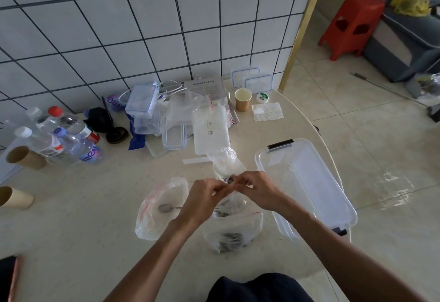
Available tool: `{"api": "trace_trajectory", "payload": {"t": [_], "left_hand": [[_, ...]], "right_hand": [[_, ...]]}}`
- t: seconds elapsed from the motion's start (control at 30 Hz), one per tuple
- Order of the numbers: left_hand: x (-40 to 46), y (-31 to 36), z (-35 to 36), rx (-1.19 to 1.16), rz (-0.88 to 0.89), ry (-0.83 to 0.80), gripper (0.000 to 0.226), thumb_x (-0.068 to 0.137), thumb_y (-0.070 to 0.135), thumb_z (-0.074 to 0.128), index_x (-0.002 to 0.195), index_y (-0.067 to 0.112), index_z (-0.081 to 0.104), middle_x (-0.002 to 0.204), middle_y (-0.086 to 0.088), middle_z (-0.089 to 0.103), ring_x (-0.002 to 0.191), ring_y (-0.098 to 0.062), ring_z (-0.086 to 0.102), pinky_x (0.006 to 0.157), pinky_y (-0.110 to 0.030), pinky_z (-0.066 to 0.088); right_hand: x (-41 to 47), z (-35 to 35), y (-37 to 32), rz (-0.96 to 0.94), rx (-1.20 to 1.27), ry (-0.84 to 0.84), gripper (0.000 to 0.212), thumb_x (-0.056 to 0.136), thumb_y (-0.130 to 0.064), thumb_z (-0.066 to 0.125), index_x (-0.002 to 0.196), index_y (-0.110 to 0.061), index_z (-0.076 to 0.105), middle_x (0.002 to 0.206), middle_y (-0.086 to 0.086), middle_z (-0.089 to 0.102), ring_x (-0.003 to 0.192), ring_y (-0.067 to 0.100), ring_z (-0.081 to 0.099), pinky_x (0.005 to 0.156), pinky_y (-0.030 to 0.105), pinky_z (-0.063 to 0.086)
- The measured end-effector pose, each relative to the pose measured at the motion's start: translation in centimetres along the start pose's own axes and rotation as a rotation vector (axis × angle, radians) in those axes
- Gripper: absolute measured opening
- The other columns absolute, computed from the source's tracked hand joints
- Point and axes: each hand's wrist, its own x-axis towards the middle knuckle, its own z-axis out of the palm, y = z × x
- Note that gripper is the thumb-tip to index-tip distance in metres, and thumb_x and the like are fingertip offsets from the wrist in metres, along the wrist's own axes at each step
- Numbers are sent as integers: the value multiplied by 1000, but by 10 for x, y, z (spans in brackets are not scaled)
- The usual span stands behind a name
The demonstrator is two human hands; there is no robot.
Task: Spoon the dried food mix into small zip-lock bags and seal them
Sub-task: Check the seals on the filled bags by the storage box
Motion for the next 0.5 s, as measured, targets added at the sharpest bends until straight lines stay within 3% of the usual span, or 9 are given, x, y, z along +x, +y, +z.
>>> {"api": "trace_trajectory", "payload": {"t": [0.07,0.1,0.2,0.3,0.43,0.5], "left_hand": [[-3,0,2,81,69,38,70,92,78,48,84,15,79,72,-4,72,69,-19,66,68,-40,51],[-4,-1,3,107,100,65,70,94,76,46,83,15,78,71,-2,70,68,-17,64,67,-40,50],[-8,-3,5,111,150,152,50,97,63,55,90,21,81,75,7,70,71,-10,64,66,-34,52],[-8,-1,5,87,133,187,40,97,55,63,92,20,82,76,7,70,71,-11,65,66,-34,52],[-8,-2,3,117,143,158,32,100,46,64,92,20,81,77,7,70,71,-11,64,66,-33,51],[-8,-3,3,131,156,154,33,101,46,62,91,20,80,75,7,69,69,-11,63,65,-31,50]], "right_hand": [[0,2,-1,19,16,9,10,96,-12,72,96,-5,79,85,-7,71,86,17,68,82,26,53],[-1,2,-1,26,21,9,9,96,-12,72,95,-7,79,84,-8,70,86,17,69,84,29,53],[-2,3,-2,38,20,-1,14,97,-14,71,85,-21,75,79,-13,68,84,15,67,83,30,54],[-1,3,-2,24,15,-16,26,98,-15,70,78,-32,67,75,-19,66,78,9,66,77,19,52],[-1,4,0,27,30,-30,15,96,-14,72,85,-23,75,74,-19,69,76,1,66,74,12,49],[0,5,0,23,38,-29,8,96,-14,72,92,-15,79,80,-14,72,83,8,71,77,12,51]]}}
